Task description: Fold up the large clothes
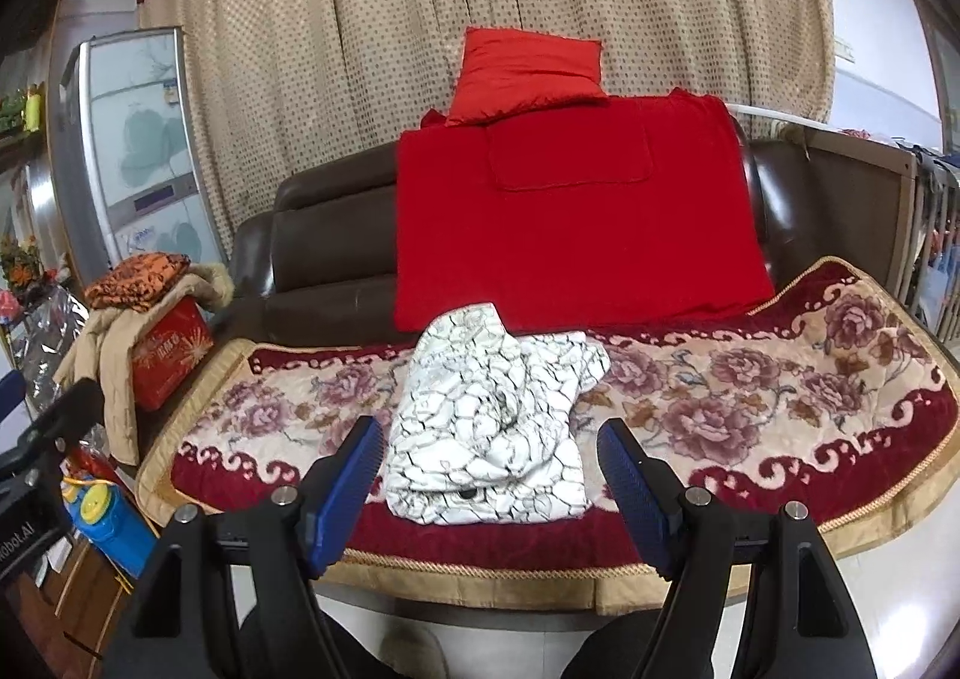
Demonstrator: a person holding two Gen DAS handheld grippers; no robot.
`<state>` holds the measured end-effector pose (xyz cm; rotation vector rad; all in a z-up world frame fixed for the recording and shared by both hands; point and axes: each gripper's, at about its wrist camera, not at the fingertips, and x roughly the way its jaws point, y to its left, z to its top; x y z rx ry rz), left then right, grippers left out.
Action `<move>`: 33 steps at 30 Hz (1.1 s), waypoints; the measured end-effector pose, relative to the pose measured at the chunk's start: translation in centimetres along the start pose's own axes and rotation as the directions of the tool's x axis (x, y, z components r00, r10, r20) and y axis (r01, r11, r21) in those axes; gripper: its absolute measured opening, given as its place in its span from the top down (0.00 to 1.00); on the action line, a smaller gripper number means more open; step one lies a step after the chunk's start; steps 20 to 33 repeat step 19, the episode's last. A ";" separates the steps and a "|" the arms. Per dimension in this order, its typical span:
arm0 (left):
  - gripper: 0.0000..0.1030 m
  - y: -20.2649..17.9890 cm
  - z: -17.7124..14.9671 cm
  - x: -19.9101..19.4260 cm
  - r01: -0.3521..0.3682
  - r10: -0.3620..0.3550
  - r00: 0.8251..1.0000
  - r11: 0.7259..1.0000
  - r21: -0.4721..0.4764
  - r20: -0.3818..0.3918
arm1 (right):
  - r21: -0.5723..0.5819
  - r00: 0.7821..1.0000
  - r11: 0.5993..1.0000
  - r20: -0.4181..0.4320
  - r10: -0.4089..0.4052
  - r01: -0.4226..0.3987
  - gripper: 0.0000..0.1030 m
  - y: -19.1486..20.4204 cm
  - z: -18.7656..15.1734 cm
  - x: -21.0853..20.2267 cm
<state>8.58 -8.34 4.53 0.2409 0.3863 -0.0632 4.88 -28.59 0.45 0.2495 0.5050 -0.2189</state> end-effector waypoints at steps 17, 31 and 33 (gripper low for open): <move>0.03 0.0 0.5 3.7 0.029 -0.030 0.999 0.999 -0.036 -0.022 | -0.034 0.999 0.998 -0.021 -0.044 0.043 0.25 0.4 1.4 3.6; 0.03 0.0 0.9 4.7 0.036 -0.037 0.999 0.998 -0.044 -0.035 | -0.044 0.997 0.997 -0.025 -0.067 0.065 0.25 0.4 2.0 4.8; 0.03 0.0 0.9 4.7 0.036 -0.037 0.999 0.998 -0.044 -0.035 | -0.044 0.997 0.997 -0.025 -0.067 0.065 0.25 0.4 2.0 4.8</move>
